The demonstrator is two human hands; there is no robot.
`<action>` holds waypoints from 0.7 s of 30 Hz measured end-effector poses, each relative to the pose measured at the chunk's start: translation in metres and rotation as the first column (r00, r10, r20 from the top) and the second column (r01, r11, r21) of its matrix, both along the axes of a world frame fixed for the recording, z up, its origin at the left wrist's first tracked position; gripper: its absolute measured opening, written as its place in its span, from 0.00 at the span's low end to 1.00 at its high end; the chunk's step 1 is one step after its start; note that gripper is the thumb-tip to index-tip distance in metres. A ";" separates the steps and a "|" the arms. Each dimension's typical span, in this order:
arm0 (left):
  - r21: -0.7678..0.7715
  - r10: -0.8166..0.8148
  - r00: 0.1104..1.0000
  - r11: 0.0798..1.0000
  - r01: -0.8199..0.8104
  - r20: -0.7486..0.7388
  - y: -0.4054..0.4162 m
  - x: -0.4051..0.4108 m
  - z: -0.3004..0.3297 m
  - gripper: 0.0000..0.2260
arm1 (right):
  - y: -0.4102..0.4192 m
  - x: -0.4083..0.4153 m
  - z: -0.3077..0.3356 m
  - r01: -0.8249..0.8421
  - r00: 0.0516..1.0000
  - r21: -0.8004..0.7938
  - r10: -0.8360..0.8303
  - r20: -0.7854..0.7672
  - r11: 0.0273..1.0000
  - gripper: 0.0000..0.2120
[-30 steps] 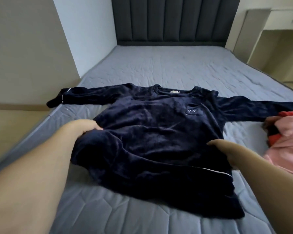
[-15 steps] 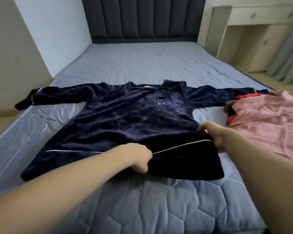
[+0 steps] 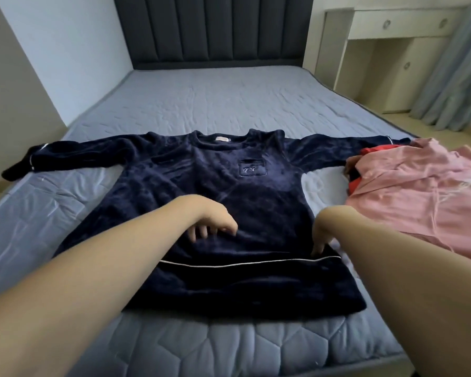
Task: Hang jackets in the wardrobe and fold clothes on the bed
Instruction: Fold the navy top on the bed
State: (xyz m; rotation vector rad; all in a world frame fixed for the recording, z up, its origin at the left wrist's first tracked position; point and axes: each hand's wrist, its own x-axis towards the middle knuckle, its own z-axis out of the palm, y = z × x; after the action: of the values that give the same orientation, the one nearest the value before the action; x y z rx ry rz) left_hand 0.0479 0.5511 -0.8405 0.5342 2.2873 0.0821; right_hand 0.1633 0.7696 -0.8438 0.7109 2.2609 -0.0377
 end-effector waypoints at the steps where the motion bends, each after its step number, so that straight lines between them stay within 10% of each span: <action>1: -0.010 -0.037 0.976 0.999 0.035 -0.217 -0.011 -0.004 -0.010 0.21 | -0.008 -0.007 -0.005 -0.051 0.994 0.111 0.061 -0.092 0.992 0.17; 3: -0.062 -0.039 0.894 0.998 0.013 -0.446 -0.041 -0.005 -0.039 0.29 | -0.026 -0.023 -0.024 -0.061 0.926 0.155 0.114 -0.359 0.986 0.32; 6: -0.083 0.072 0.929 0.991 -0.109 -0.364 -0.094 0.009 -0.093 0.32 | -0.066 -0.045 -0.058 -0.225 0.798 0.030 0.202 -0.568 0.974 0.35; 21: 0.131 0.295 0.775 0.954 -0.269 -0.558 -0.077 -0.085 -0.125 0.33 | -0.064 -0.144 -0.124 -0.192 0.751 0.086 0.203 -0.629 0.978 0.37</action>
State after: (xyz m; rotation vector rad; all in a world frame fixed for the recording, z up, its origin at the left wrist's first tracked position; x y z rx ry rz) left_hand -0.0375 0.4737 -0.9655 0.2422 2.9597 0.1335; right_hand 0.0192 0.7058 -0.9679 0.5005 2.9875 -0.1847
